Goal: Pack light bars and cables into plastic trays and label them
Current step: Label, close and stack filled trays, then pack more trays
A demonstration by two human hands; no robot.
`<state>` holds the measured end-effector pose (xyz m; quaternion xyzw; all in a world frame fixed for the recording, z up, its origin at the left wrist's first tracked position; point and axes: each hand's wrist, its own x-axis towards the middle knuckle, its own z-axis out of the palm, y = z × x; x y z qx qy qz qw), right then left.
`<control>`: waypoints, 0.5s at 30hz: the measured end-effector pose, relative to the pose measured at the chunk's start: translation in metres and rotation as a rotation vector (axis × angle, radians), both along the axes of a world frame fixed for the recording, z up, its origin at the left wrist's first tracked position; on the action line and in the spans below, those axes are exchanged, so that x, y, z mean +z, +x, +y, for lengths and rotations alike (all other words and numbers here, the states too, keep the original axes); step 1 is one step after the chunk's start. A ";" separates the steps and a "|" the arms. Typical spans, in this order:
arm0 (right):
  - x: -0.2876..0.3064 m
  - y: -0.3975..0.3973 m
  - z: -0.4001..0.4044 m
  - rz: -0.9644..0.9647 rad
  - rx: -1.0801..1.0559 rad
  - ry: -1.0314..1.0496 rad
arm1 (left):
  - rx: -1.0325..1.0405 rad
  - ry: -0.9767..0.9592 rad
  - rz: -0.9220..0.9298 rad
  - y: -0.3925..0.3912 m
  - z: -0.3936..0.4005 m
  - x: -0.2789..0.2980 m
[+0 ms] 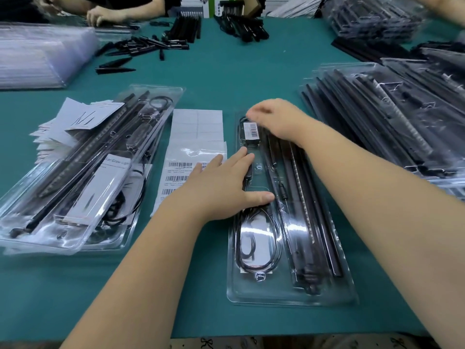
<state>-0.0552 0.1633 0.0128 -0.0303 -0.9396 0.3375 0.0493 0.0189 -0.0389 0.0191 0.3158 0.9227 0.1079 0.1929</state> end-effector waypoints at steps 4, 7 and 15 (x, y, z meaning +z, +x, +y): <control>0.004 -0.024 0.006 0.063 -0.231 0.165 | -0.004 -0.005 0.007 0.000 0.001 -0.001; 0.003 -0.041 0.002 -0.103 -0.240 0.464 | -0.004 -0.008 0.017 0.000 0.001 -0.002; 0.024 -0.081 0.015 -0.362 0.036 0.414 | -0.026 -0.049 0.033 0.001 0.002 -0.002</control>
